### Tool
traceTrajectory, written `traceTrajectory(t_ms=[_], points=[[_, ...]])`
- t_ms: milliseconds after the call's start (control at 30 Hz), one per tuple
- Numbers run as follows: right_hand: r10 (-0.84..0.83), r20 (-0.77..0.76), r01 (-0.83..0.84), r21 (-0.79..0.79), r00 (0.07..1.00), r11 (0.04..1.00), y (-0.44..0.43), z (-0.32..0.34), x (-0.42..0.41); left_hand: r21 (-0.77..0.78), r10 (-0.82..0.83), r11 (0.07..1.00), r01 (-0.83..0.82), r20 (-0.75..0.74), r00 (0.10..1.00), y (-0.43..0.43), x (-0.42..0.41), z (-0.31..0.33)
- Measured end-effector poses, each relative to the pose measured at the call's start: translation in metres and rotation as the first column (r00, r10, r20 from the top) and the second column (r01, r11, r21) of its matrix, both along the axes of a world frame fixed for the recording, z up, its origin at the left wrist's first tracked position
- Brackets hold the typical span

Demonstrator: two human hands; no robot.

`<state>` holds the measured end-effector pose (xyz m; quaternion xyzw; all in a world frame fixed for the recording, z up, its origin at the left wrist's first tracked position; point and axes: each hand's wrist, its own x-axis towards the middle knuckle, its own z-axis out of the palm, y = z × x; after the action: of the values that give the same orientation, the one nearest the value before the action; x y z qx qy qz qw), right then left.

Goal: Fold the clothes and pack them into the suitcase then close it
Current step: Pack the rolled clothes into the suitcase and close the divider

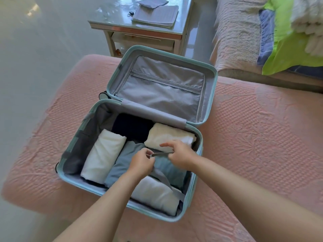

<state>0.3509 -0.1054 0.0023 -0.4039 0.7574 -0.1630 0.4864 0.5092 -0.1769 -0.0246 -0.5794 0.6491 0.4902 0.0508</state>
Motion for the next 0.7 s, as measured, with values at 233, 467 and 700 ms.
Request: traceTrajectory(t_ms=[233,467,700], points=[[0.469,-0.327,-0.428,0.194,0.820,0.883,-0.034,-0.019,0.035,-0.014,-0.284,0.958,0.287,0.098,0.954,-0.031,0.027,-0.011],[0.299,-0.281,-0.333,-0.080,0.912,0.940,-0.143,-0.010,0.110,-0.456,-0.094,0.876,0.157,0.159,0.983,-0.116,0.091,0.026],[0.314,-0.566,-0.535,-0.279,0.763,0.797,-0.253,-0.015,0.190,-0.284,0.251,0.949,-0.138,0.414,0.875,-0.214,0.192,0.007]])
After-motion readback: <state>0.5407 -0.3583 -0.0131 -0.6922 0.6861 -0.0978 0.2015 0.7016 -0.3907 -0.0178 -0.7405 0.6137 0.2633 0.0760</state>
